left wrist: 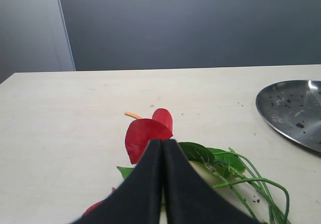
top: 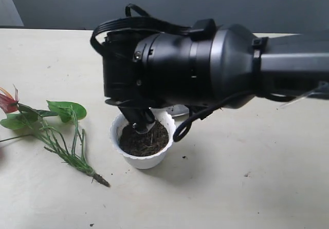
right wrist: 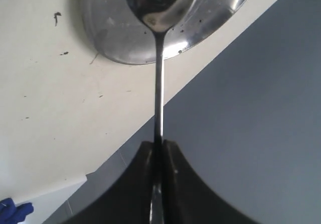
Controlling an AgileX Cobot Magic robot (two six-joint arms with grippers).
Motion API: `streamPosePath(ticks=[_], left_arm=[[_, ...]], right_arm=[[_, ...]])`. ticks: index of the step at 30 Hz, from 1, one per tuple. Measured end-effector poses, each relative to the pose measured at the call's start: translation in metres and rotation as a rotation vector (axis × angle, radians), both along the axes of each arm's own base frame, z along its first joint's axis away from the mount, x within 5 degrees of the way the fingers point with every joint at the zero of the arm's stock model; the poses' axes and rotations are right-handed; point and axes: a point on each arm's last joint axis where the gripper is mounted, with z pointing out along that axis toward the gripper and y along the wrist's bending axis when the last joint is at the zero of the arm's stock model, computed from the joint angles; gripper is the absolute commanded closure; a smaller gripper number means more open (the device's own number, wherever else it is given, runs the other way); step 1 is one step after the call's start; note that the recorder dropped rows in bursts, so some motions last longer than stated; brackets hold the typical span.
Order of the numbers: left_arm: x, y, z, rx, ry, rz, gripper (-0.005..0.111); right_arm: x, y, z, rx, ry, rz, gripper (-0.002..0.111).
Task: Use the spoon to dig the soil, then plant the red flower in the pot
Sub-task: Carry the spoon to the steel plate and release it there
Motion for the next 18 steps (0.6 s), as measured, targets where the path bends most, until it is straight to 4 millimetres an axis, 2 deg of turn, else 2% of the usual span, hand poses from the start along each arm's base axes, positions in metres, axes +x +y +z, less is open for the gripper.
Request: streamPosePath(ticks=[10,18], left_arm=[[0.0,0.0,0.0,0.0,0.0,0.0,0.106],[0.0,0.0,0.0,0.0,0.0,0.0,0.106]], right_arm=[[0.013,-0.028,0.015,0.183,0.062,-0.196,0.109],[0.062,-0.044,0.006,0.656,0.124,-0.318,0.109]])
